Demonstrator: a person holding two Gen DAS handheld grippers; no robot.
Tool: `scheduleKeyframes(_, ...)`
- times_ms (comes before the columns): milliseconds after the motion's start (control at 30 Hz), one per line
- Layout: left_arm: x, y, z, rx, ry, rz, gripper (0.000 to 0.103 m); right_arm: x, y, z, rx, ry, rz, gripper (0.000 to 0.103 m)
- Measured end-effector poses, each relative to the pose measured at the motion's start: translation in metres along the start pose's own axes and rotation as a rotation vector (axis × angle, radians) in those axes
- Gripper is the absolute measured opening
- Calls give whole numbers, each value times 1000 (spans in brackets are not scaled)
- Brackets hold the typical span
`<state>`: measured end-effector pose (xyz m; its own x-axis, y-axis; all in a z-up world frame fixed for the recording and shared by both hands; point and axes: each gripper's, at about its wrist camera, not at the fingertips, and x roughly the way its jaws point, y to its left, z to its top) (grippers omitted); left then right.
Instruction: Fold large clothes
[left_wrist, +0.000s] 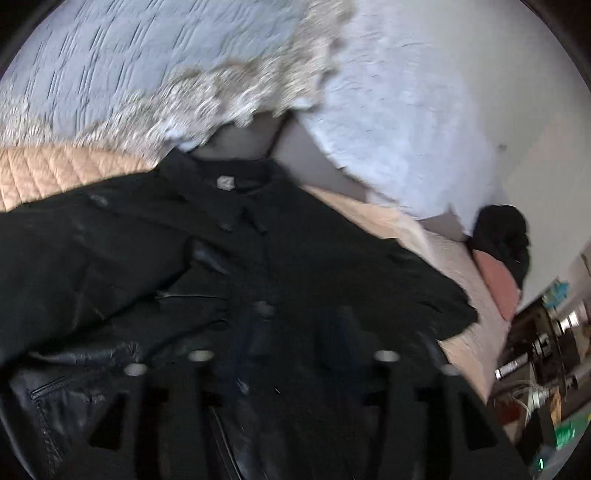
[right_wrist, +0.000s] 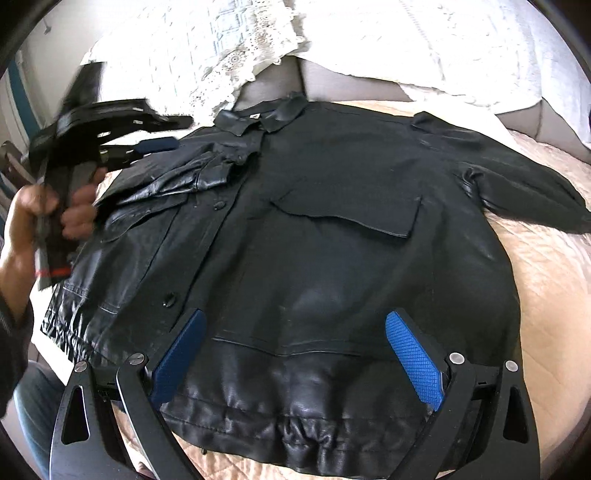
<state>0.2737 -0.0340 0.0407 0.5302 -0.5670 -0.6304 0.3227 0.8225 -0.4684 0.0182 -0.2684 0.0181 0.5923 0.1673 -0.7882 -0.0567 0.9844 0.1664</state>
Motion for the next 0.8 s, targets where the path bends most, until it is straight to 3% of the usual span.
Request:
scheduleKeyframes(67, -28, 3, 0, 16, -69, -21, 58, 4, 1, 4, 12, 2, 9, 98)
scheduleKeyframes(200, -67, 47, -2, -16, -171, 191, 62, 17, 13, 26, 22, 0, 72, 98)
scheduleKeyframes(267, -75, 83, -6, -83, -163, 267, 62, 32, 23, 51, 39, 3, 110, 98)
scheduleKeyframes(367, -75, 140, -15, -216, -154, 333, 60, 65, 35, 90, 103, 25, 198, 80)
scheduleKeyframes(433, -65, 171, -29, -332, -90, 363, 58, 91, 47, 114, 111, 43, 214, 69)
scheduleKeyframes(467, -57, 185, -38, -372, -45, 366, 50, 107, 53, 127, 112, 52, 227, 66)
scheduleKeyframes(567, -51, 177, -38, -312, -42, 400, 50, 151, 68, 150, 130, 109, 262, 61)
scheduleKeyframes(667, -42, 165, -34, -244, -22, 436, 57, 204, 84, 157, 79, 177, 199, 58)
scheduleKeyframes(733, -38, 168, -32, -235, -18, 443, 57, 206, 91, 161, 27, 138, 166, 56)
scheduleKeyframes(800, -41, 168, -32, -235, -18, 437, 57, 200, 97, 165, -6, 155, 131, 56)
